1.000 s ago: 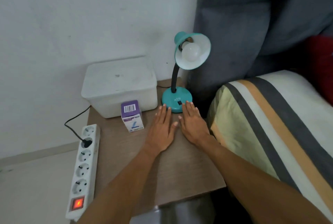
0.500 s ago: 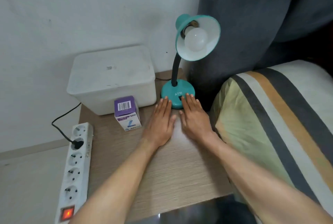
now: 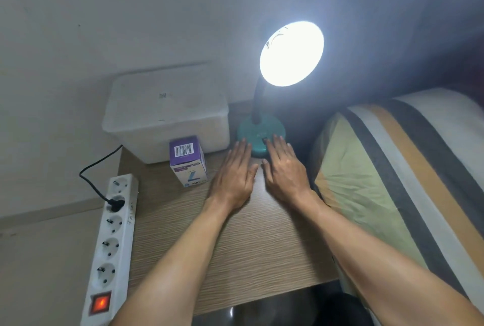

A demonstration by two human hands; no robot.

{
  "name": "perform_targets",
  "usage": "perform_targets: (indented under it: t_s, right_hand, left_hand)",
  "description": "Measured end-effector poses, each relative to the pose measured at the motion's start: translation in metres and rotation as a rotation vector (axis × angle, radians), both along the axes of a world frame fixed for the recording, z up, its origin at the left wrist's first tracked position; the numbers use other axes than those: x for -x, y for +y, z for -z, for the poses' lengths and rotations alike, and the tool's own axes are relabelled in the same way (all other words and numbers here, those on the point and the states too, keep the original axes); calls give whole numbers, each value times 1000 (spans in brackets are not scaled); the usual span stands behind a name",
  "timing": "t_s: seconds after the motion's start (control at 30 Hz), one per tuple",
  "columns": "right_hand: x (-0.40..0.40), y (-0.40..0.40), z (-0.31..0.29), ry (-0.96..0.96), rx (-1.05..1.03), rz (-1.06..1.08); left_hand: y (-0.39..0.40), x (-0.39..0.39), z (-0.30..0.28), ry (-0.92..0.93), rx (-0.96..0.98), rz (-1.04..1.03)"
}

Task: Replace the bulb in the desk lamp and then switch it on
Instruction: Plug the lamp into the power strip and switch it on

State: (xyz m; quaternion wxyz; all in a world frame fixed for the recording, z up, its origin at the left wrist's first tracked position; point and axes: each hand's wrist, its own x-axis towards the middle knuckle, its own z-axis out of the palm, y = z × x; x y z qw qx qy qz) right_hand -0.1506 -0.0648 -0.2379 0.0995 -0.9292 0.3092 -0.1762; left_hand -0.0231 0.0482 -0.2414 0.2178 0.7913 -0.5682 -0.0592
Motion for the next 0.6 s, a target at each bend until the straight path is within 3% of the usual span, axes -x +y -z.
perform_targets:
  t_s: [0.6]
  right_hand:
    - [-1, 0, -3, 32, 20, 6]
  left_hand:
    - [0, 0, 0, 3, 25, -10]
